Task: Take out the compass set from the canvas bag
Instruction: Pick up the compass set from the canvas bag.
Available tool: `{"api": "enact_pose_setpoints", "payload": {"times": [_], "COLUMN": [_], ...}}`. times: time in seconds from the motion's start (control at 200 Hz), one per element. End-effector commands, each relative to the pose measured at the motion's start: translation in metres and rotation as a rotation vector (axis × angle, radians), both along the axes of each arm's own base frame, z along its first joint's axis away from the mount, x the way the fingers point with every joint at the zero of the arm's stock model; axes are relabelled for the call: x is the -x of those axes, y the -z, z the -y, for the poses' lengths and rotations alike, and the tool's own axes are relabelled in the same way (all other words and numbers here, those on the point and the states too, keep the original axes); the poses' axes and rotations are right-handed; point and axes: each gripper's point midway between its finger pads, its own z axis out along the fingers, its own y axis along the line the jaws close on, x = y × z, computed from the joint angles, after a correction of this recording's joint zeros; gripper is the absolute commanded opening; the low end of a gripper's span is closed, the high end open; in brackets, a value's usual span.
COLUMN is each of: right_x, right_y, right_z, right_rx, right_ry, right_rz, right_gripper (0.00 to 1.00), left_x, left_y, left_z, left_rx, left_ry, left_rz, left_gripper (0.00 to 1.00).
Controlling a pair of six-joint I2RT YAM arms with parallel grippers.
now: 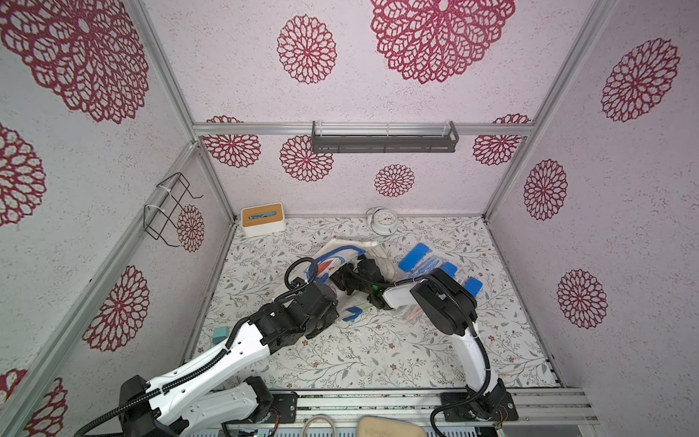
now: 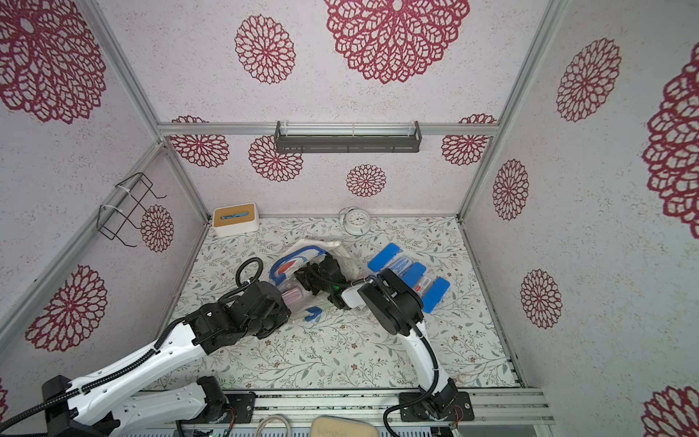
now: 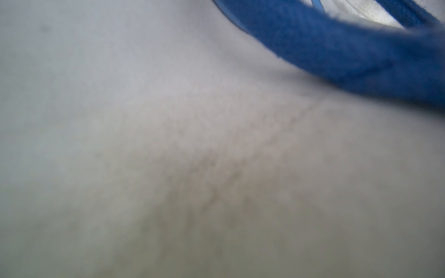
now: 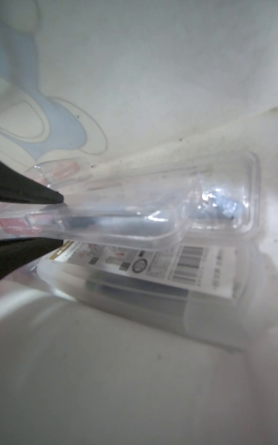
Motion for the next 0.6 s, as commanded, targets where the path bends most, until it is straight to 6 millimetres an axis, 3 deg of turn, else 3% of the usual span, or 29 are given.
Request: {"api": "enact_pose_setpoints", "payload": {"times": [0.0, 0.275, 0.595], "right_x": [-0.009, -0.005, 0.02], "right_y": [-0.048, -0.046, -0.074], "right_z": [0.008, 0.016, 0.033], "right_rx": [-0.084, -0.093, -0.057], "right_ry": [0.029, 0.055, 0.078], "right_rz": [0.092, 0.059, 0.062], "right_gripper": [0.23, 0.2, 0.2], "left_x": [0.011, 0.008, -0.002], "left_y": [-0.001, -0.004, -0.005], "left_z": [-0.007, -0.008, 0.0], "left_rx": [0.006, 0.004, 0.002], "left_ry": [0.002, -0.005, -0.006], "left_rz": [-0.028, -0.019, -0.008], "left_gripper": [0.0, 0.0, 0.0]}}
